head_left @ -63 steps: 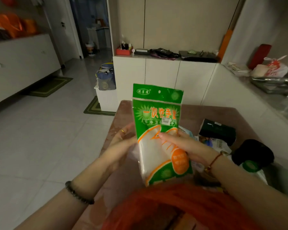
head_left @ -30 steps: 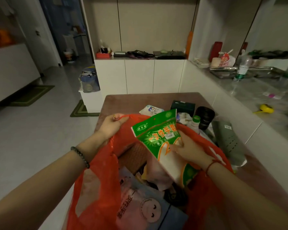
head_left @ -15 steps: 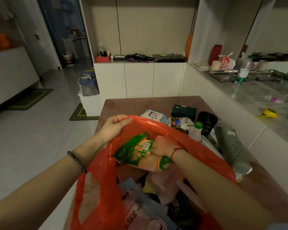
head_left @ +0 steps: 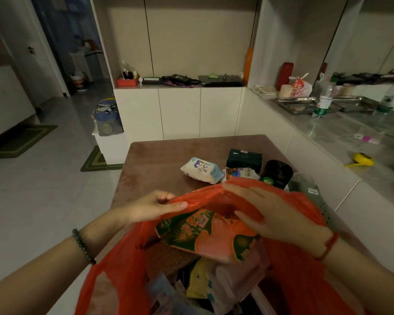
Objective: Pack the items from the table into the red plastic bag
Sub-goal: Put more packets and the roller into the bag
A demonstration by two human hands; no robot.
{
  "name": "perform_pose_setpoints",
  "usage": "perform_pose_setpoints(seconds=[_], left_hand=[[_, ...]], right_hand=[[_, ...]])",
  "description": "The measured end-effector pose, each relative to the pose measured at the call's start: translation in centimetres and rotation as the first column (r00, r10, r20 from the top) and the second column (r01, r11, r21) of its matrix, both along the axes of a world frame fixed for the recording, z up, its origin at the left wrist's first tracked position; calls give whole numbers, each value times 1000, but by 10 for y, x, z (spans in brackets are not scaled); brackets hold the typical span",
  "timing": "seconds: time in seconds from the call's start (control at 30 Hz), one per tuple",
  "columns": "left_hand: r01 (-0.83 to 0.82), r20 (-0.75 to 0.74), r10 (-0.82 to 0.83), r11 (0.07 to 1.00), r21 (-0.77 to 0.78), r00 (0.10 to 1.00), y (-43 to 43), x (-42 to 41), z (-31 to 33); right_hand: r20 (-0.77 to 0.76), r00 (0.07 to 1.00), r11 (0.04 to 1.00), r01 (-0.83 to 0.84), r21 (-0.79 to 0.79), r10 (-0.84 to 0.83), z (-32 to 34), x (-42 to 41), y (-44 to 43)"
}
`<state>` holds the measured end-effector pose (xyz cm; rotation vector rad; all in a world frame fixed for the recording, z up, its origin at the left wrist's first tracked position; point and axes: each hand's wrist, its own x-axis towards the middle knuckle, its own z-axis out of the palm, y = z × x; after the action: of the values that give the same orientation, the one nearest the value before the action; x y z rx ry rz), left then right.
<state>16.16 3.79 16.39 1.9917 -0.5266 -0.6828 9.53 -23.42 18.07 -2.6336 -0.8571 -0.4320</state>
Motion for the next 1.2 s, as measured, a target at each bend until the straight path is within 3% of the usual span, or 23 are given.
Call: perform_pose_setpoints(seconds=[0.07, 0.17, 0.23, 0.27, 0.33, 0.4, 0.47, 0.57, 0.7, 0.8, 0.9, 1.07, 1.2], left_hand=[[3, -29, -2, 999, 32, 1000, -4, 4, -5], [-17, -96, 23, 998, 61, 995, -9, 12, -14], [-32, -107, 35, 999, 27, 994, -15, 16, -20], [-50, -108, 50, 999, 3, 993, -17, 19, -24], [-101, -144, 96, 994, -29, 985, -21, 23, -29], [-145, -177, 136, 989, -38, 975, -24, 26, -31], [-183, -190, 175, 983, -22, 966, -25, 30, -35], [-238, -197, 233, 971, 0, 952, -26, 31, -39], [-262, -204, 254, 965, -16, 945, -22, 27, -35], [-253, -195, 242, 967, -31, 951, -14, 22, -32], [-226, -148, 218, 973, -39, 965, -2, 12, -27], [-259, 13, 260, 965, -45, 966, 20, -9, -24], [-326, 62, 324, 945, 38, 944, 39, -35, -26]], right_hand=[[-323, 925, 979, 170, -116, -199, -17, 7, -13], [-668, 657, 934, 196, -297, -350, -41, 23, -31], [-790, 516, 942, 233, -241, -330, -39, 30, -42], [-825, 492, 939, 320, -126, -279, -33, 34, -46], [-800, 571, 793, 568, 222, -185, -17, 46, -53], [-602, 708, 600, 677, 428, -369, -9, 65, -61], [-451, 684, 638, 718, 278, -573, -21, 89, -65], [-521, 603, 729, 682, -57, -604, -63, 112, -65], [-515, 595, 719, 693, -59, -616, -82, 116, -66], [-440, 660, 728, 685, 19, -610, -73, 102, -71], [-252, 733, 731, 671, 120, -632, -45, 78, -74], [-12, 839, 696, 458, 553, -543, 23, 30, -81], [-231, 916, 567, 386, 728, -327, 52, -9, -88]])
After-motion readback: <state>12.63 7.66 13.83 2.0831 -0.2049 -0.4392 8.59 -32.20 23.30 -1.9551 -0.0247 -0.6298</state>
